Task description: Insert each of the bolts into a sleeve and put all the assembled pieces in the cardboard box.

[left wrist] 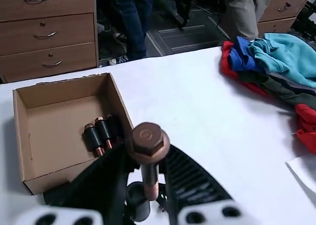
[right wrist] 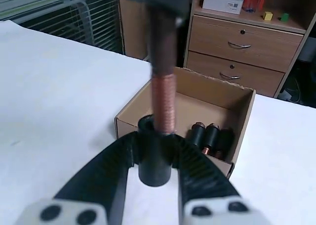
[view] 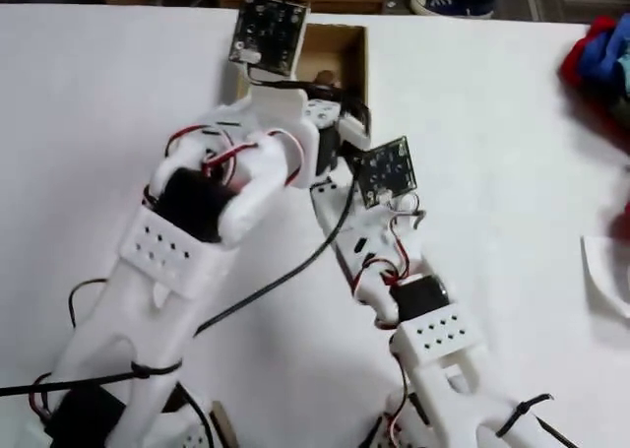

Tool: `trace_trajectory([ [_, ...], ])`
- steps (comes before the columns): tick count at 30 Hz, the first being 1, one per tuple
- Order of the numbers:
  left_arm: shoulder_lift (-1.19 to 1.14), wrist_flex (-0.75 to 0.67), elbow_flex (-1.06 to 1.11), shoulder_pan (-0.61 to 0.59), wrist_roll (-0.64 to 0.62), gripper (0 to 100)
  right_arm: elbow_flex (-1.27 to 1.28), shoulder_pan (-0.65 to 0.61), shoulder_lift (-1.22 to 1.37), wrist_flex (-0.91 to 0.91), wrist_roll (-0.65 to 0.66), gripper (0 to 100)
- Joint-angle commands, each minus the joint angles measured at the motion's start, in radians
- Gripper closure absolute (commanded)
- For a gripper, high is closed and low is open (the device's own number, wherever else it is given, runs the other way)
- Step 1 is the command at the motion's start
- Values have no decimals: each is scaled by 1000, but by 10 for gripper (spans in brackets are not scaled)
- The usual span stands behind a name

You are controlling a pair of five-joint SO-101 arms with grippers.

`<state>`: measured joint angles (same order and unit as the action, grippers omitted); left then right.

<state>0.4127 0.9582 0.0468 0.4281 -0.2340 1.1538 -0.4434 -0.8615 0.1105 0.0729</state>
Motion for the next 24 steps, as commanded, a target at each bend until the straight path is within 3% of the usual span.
trace_trajectory([
  [1, 5, -31, -7, 9, -2, 975, -52, -7, -30, 2, 5, 976],
  [24, 5, -23, -7, -32, 2, 975, -48, -1, -31, 4, 5, 976],
])
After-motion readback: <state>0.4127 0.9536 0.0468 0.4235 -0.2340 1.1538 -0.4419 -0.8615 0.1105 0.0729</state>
